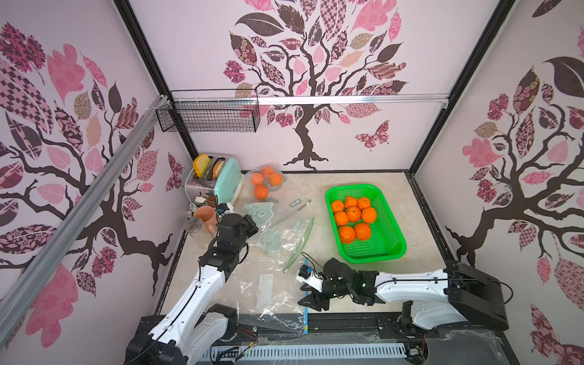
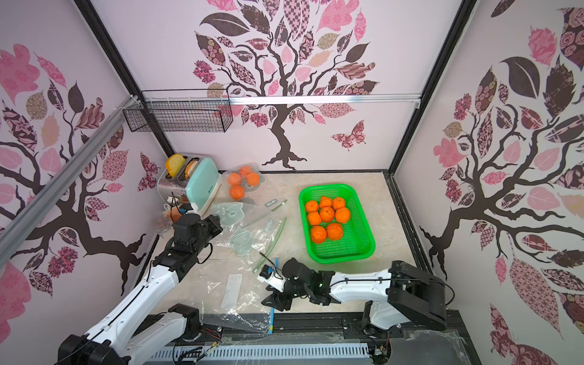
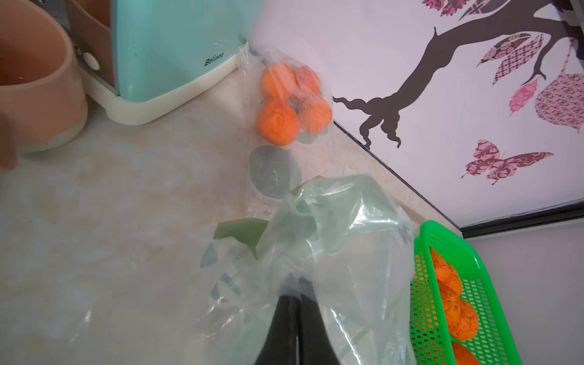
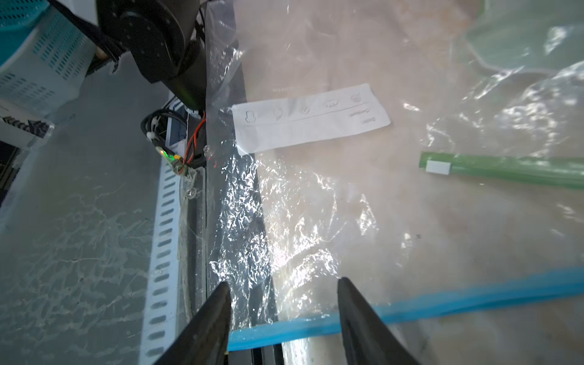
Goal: Open the zip-top bag and take out the orange
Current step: Pick up the zipper food storage bag at the center of the board.
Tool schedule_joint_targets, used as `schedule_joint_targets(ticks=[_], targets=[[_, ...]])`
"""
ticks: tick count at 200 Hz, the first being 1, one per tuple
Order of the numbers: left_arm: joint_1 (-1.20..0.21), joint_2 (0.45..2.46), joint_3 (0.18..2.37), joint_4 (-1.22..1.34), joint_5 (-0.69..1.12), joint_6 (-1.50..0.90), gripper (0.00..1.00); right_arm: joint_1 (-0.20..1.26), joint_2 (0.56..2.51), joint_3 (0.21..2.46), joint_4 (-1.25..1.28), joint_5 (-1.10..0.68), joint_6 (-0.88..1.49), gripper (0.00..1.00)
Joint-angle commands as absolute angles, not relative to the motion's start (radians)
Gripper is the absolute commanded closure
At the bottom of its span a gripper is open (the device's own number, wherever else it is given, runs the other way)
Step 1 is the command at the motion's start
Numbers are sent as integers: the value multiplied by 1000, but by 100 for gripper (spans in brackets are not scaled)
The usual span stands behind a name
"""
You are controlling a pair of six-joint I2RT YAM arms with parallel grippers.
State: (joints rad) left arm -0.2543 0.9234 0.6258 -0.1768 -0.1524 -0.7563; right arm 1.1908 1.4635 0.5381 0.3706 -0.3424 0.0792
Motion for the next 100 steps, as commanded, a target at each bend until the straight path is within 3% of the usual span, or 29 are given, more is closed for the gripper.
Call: schedule_joint_targets(ticks=[1, 100], targets=[[-255, 869, 629, -249, -212, -766, 100, 1191, 1584, 599, 500, -293, 49, 44], [-248, 639, 773, -506, -214, -661, 100, 1154, 1965, 926, 385, 22, 40, 48]])
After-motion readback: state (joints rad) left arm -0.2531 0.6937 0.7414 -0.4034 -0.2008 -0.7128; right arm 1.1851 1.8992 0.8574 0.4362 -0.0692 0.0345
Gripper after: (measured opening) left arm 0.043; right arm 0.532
